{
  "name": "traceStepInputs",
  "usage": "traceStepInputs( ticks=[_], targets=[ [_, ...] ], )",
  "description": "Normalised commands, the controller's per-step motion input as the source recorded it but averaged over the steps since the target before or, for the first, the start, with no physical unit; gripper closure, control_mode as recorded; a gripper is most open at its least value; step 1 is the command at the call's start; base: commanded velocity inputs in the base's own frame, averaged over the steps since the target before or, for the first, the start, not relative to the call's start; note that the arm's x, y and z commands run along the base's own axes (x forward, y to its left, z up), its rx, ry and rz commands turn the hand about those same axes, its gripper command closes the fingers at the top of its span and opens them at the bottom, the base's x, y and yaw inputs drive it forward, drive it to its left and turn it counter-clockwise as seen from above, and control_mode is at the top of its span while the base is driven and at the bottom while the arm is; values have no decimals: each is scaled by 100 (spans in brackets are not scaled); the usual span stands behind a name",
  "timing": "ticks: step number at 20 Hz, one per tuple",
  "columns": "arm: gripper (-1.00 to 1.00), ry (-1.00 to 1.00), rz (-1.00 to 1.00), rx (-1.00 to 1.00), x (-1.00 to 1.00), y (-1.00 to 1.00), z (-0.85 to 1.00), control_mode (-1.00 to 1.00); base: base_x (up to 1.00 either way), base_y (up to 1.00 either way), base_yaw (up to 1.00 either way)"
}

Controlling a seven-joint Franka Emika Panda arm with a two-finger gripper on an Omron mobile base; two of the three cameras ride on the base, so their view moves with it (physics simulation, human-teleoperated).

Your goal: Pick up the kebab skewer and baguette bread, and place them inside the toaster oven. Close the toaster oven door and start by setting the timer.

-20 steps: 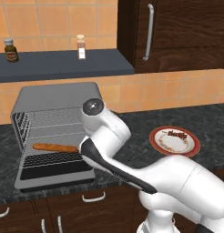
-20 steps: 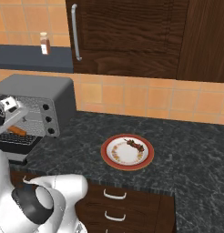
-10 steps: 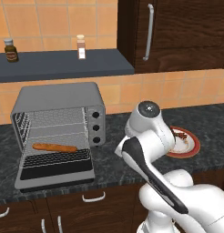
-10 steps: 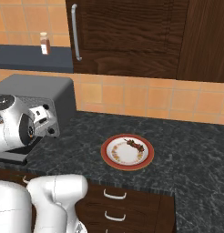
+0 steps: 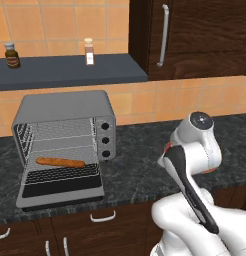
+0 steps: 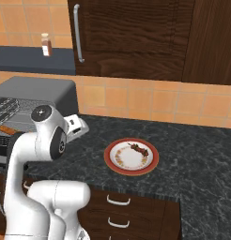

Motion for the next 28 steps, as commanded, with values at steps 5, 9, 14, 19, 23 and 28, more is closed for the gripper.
traceStepInputs(
  ticks=[5,9,14,19,23,28],
  targets=[
    [-100,7,-11,0,47,-100,3,-100,0,0,0],
    [-100,10,-29,0,14,-100,0,-100,0,0,0],
    [-100,7,-12,0,15,-100,0,-100,0,0,0],
    [-100,0,9,3,51,-68,-7,-100,0,0,0],
    [-100,4,11,1,55,-7,-34,-100,0,0,0],
    [-100,7,14,0,49,0,-37,-100,0,0,0]
  ],
)
